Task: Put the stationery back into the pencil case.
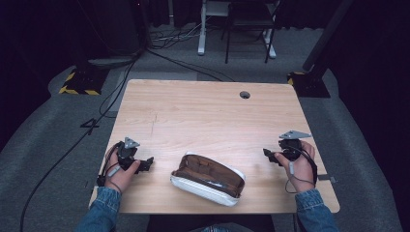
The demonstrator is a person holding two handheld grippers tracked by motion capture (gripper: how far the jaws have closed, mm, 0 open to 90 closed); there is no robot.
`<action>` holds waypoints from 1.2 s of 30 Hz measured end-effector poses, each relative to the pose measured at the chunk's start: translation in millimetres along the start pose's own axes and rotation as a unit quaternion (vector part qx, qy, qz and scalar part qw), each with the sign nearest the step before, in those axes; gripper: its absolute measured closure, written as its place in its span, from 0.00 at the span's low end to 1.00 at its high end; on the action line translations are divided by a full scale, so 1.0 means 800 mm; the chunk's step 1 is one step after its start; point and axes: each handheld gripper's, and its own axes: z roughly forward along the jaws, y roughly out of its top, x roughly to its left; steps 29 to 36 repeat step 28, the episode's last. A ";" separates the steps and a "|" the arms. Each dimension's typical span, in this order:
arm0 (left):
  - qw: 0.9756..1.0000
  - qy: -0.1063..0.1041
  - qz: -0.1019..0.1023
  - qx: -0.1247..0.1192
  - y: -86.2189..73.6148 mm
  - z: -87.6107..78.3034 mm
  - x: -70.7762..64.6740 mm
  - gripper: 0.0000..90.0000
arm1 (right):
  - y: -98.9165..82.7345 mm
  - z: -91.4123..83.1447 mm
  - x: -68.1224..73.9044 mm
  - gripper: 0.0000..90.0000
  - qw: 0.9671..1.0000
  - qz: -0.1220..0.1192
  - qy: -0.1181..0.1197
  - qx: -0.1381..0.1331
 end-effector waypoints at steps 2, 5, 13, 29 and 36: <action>1.000 0.000 0.000 0.001 0.000 0.000 0.000 0.00 | -0.005 0.006 -0.003 0.29 1.000 0.002 -0.003 0.003; 1.000 0.000 -0.001 -0.001 0.000 0.001 0.000 0.00 | -0.011 0.012 -0.008 0.29 1.000 0.006 -0.009 0.004; 1.000 -0.001 0.001 -0.002 0.002 0.002 -0.001 0.00 | -0.025 0.029 -0.011 0.30 1.000 0.007 -0.017 0.001; 1.000 -0.002 0.003 -0.001 0.003 0.002 -0.002 0.00 | -0.038 0.045 -0.020 0.14 0.999 0.037 -0.015 -0.019; 1.000 -0.002 0.003 -0.001 0.003 0.002 -0.002 0.00 | -0.038 0.045 -0.020 0.14 0.999 0.037 -0.015 -0.019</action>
